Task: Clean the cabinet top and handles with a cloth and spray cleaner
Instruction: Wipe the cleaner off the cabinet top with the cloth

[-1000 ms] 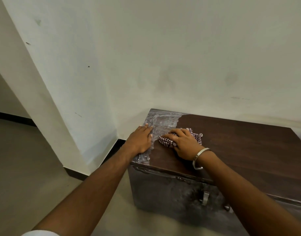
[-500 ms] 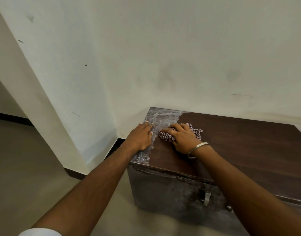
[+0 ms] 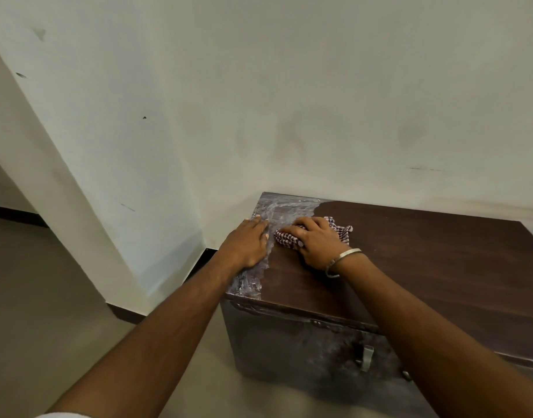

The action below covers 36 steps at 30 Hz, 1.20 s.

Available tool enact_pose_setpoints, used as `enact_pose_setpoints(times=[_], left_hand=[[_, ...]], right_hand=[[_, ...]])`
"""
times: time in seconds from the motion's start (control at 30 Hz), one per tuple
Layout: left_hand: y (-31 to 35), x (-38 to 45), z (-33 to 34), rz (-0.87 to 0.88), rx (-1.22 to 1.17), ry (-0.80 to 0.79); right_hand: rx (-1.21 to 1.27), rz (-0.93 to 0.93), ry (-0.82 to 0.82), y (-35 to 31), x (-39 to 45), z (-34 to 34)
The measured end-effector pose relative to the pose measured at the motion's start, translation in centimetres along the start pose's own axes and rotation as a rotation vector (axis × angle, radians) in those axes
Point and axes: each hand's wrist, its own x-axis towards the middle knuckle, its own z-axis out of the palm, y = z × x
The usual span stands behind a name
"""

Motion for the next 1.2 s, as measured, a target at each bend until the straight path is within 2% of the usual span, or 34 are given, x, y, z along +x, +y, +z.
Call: enact_pose_setpoints(times=[0.17,0.4,0.63,0.87,1.1,1.2], left_hand=[[-0.2,0.6,0.1,-0.01,0.0,-0.007],[-0.1,1.0,0.0,0.005,-0.004,0.016],[0.0,1.8,-0.2,0.01,0.023,0.005],[-0.1,2.5,0.0,0.003,0.026,-0.005],[0.0,3.4,0.0,-0.003,0.026,-0.009],[0.0,3.5,0.0,0.0,0.023,-0.005]], right_hand=[[-0.015,-0.124,0.023,1.2,-0.9,0.6],[-0.013,0.011,-0.013,1.6,1.6,0.5],[-0.019,-0.121,0.05,2.1,0.5,0.9],[-0.027,0.002,0.002,2.5,2.7,0.7],[-0.002,-0.107,0.05,2.6,1.1,0.9],[-0.031,-0.056,0.022,3.5,1.6,0.7]])
